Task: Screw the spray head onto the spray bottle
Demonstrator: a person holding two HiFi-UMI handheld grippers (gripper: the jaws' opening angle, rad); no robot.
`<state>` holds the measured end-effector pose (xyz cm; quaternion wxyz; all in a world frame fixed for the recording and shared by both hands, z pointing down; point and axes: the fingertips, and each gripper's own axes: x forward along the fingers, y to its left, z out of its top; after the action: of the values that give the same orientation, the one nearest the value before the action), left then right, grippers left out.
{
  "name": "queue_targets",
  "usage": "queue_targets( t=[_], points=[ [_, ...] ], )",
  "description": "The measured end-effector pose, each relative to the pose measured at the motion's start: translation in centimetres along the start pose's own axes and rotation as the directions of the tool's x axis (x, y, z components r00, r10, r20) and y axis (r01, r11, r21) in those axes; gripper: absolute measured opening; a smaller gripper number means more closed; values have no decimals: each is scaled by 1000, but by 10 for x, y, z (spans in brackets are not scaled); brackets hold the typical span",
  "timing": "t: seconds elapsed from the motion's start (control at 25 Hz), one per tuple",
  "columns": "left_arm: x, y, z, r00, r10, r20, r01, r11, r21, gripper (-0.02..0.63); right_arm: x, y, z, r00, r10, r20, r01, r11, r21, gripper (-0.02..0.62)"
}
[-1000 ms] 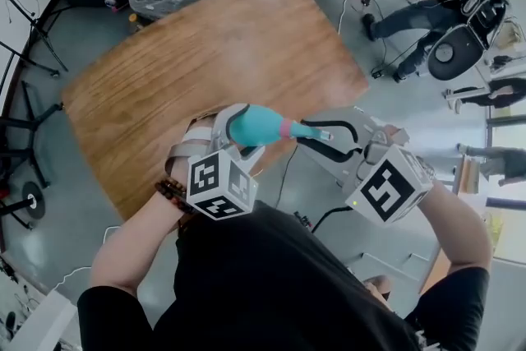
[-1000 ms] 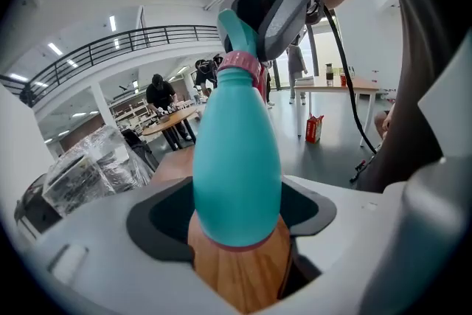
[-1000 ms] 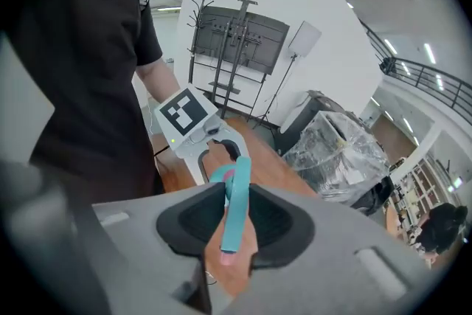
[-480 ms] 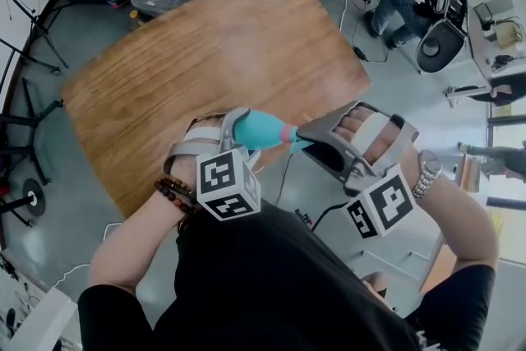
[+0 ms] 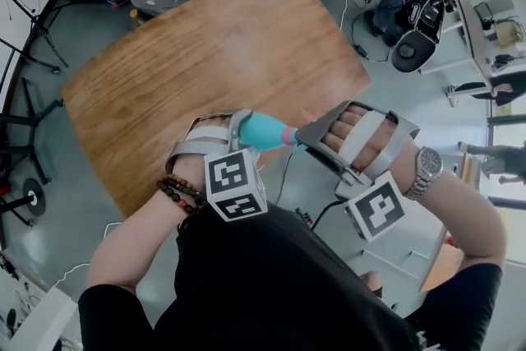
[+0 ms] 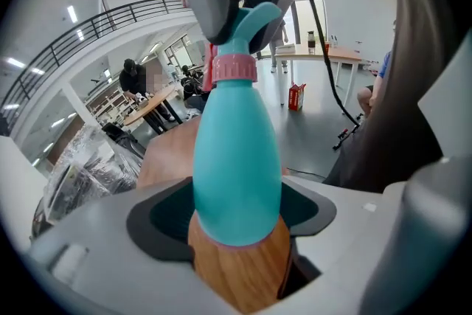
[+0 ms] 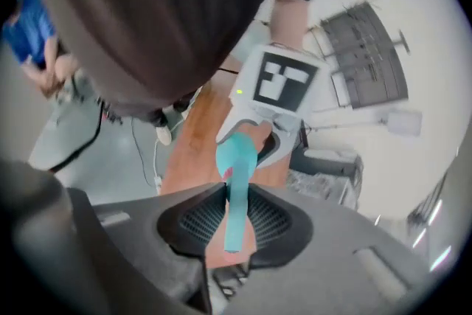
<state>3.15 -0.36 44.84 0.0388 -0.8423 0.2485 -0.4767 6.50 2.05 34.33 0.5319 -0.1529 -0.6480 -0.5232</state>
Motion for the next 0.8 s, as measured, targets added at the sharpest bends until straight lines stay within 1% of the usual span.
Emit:
queue_targets(
  t=[0.04, 0.08, 0.12, 0.16, 0.2, 0.24, 0.28, 0.32, 0.36, 0.4, 0.44, 0.48, 0.52, 0.56, 0.72, 0.8],
  points=[
    [0, 1, -1, 1000, 17, -9, -17, 1000, 4, 374, 2, 0, -3, 999, 49, 11, -50, 986, 159, 81],
    [1, 3, -2, 999, 34, -17, -34, 999, 10, 374, 4, 0, -5, 995, 96, 34, -102, 941, 322, 81],
    [1, 5, -3, 998, 49, -24, -49, 999, 14, 374, 7, 0, -8, 989, 136, 64, -150, 869, 471, 81],
    [2, 7, -5, 998, 63, -29, -63, 998, 18, 374, 10, 0, -10, 981, 167, 98, -192, 775, 601, 81],
    [3, 7, -6, 997, 76, -33, -75, 997, 23, 374, 13, 0, -11, 972, 194, 135, -231, 657, 718, 83],
    [4, 8, -7, 996, 87, -35, -86, 996, 26, 374, 16, 0, -13, 960, 214, 180, -266, 508, 819, 83],
    [6, 7, -8, 995, 96, -33, -95, 995, 26, 374, 18, 1, -16, 947, 223, 231, -297, 331, 896, 83],
    [8, 7, -8, 995, 101, -26, -100, 995, 21, 374, 21, 1, -19, 933, 219, 286, -320, 139, 937, 83],
    [9, 7, -7, 994, 104, -18, -104, 994, 14, 374, 23, 0, -22, 919, 203, 339, -337, -44, 941, 84],
    [10, 7, -6, 994, 107, -10, -107, 994, 6, 374, 24, 0, -25, 906, 179, 385, -350, -197, 916, 84],
    [10, 7, -6, 994, 109, -3, -109, 994, -2, 374, 24, -2, -27, 895, 152, 419, -361, -303, 882, 84],
    [10, 8, -5, 994, 111, 4, -111, 994, -9, 374, 24, -3, -27, 889, 129, 439, -370, -363, 855, 84],
    [9, 9, -4, 994, 112, 11, -112, 994, -14, 374, 23, -5, -27, 888, 114, 446, -375, -384, 844, 87],
    [9, 9, -3, 994, 112, 18, -112, 994, -19, 374, 23, -6, -28, 890, 106, 443, -375, -380, 846, 99],
    [12, 6, -2, 995, 94, 38, -92, 995, -43, 374, 18, -11, -31, 902, 88, 423, -378, -310, 872, 154],
    [13, 5, -3, 996, 79, 43, -76, 995, -57, 374, 11, -16, -33, 907, 70, 415, -384, -267, 884, 175]
  ],
)
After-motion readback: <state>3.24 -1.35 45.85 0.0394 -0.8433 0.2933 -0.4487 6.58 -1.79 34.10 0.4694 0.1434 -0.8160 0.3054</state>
